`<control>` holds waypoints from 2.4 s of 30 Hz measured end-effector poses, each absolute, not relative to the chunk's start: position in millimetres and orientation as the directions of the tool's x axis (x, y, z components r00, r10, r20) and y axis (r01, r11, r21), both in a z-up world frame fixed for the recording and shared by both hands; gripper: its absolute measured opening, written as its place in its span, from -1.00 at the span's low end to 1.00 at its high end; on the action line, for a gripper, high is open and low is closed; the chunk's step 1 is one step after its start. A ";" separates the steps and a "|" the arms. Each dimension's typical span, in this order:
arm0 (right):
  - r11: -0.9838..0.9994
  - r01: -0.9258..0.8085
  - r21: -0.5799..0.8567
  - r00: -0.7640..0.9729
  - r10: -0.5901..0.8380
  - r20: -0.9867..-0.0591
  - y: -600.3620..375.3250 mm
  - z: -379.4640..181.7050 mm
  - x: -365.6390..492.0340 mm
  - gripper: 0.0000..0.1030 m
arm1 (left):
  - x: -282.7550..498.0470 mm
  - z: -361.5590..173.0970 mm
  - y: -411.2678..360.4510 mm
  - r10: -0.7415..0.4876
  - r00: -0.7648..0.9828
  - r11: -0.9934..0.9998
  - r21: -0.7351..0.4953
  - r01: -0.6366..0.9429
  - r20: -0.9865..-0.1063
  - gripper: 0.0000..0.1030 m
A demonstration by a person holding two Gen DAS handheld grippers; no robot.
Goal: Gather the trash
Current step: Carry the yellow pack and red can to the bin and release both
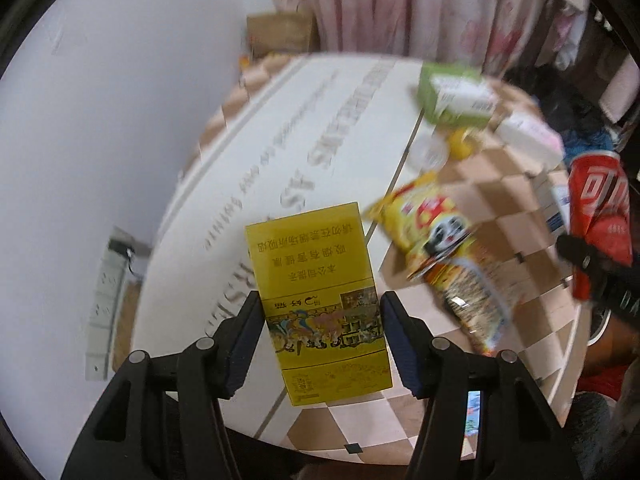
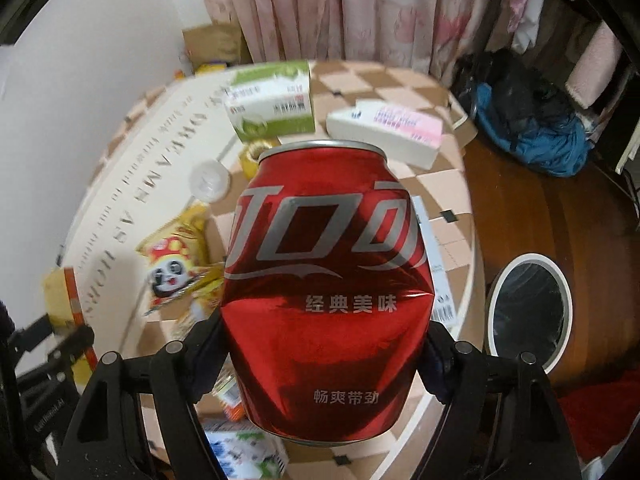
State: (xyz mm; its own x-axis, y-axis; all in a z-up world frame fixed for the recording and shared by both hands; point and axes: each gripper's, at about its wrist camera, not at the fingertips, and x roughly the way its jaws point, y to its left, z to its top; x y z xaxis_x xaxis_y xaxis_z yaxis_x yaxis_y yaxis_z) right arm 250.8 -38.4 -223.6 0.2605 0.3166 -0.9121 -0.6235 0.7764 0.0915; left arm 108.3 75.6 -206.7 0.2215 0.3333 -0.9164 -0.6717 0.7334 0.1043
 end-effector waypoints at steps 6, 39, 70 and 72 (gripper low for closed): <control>0.790 -0.588 0.170 0.309 0.414 -0.856 -81.0 -180.6 247.2 0.56 | 129.3 -139.9 51.3 0.363 0.338 0.778 0.083 -0.623 -0.869 0.08; 0.966 0.003 0.259 0.199 0.254 -0.947 -452.3 -361.2 483.6 0.58 | 475.9 -283.6 -223.3 -0.212 0.217 0.957 -0.247 -0.150 -0.953 0.90; 0.999 0.038 0.036 0.169 0.029 -0.985 -452.5 -290.7 423.2 1.00 | 405.9 -214.4 -235.4 0.029 0.302 0.991 -0.011 -0.132 -0.953 0.90; 0.998 0.036 0.043 0.193 0.035 -0.981 -451.9 -272.7 417.4 1.00 | 399.0 -199.6 -235.5 0.023 0.324 0.991 -0.021 -0.130 -0.946 0.90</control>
State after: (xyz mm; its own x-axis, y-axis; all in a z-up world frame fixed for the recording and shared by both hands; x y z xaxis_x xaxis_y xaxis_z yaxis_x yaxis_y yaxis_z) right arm 417.4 -451.9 -272.7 0.1927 0.0355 -0.9806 0.0360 0.9984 0.0432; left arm 399.0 -235.5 -199.6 0.3243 0.0227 -0.9457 -0.1301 0.9913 -0.0208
